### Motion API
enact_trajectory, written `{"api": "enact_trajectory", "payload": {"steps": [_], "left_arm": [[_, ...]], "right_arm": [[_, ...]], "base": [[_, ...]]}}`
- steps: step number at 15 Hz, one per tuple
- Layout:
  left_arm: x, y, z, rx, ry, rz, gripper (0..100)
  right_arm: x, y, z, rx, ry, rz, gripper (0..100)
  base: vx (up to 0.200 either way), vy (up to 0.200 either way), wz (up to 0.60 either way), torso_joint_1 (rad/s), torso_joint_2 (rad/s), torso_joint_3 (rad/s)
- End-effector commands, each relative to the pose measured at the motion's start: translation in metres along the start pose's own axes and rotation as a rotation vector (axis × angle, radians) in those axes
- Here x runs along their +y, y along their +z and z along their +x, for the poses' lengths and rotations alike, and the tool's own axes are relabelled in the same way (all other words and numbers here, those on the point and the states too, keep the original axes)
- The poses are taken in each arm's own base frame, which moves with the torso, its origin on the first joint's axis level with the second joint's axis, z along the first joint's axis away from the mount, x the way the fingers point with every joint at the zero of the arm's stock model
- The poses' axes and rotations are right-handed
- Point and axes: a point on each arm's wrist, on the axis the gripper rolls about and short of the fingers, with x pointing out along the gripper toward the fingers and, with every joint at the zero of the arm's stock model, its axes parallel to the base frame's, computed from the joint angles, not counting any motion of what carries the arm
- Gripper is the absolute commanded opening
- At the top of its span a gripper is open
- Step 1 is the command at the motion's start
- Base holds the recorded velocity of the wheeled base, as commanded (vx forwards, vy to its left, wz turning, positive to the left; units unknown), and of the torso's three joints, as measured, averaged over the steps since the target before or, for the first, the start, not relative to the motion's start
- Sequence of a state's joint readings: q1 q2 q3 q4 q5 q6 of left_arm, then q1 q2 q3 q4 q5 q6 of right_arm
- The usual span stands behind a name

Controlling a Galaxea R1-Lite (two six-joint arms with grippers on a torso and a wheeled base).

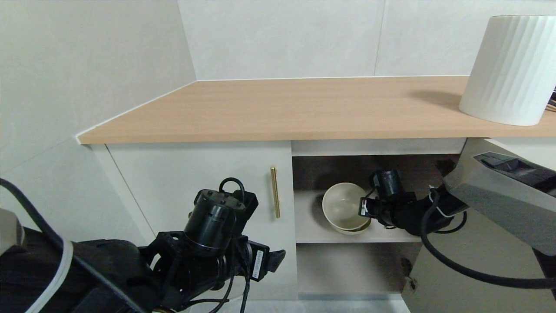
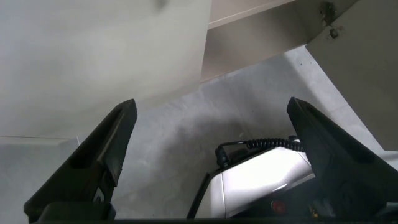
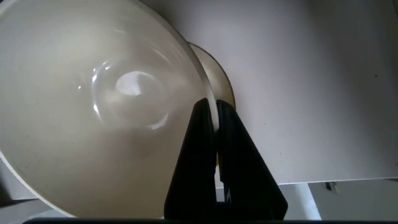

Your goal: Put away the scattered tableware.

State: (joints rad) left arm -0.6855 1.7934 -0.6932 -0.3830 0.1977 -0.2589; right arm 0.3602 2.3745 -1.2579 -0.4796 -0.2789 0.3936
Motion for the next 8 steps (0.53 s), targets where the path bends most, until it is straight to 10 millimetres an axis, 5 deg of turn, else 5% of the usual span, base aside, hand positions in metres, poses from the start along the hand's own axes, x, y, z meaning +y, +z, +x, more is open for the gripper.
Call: {"api": "enact_trajectory", "payload": {"steps": [1, 8], "left_arm": [[-0.0001, -0.0001, 0.0003, 0.001, 0.0, 0.0, 100], [-0.0001, 0.0001, -0.0001, -0.001, 0.0, 0.0, 100]], "right_arm": [[-0.0005, -0.0031, 0.0021, 0.008, -0.003, -0.003, 100], [0.0002, -0.0014, -0.0002, 0.003, 0.0, -0.001, 100]], "base": [[0.0, 0.0, 0.0, 0.0, 0.0, 0.0], [0.0, 0.0, 0.0, 0.0, 0.0, 0.0]]}}
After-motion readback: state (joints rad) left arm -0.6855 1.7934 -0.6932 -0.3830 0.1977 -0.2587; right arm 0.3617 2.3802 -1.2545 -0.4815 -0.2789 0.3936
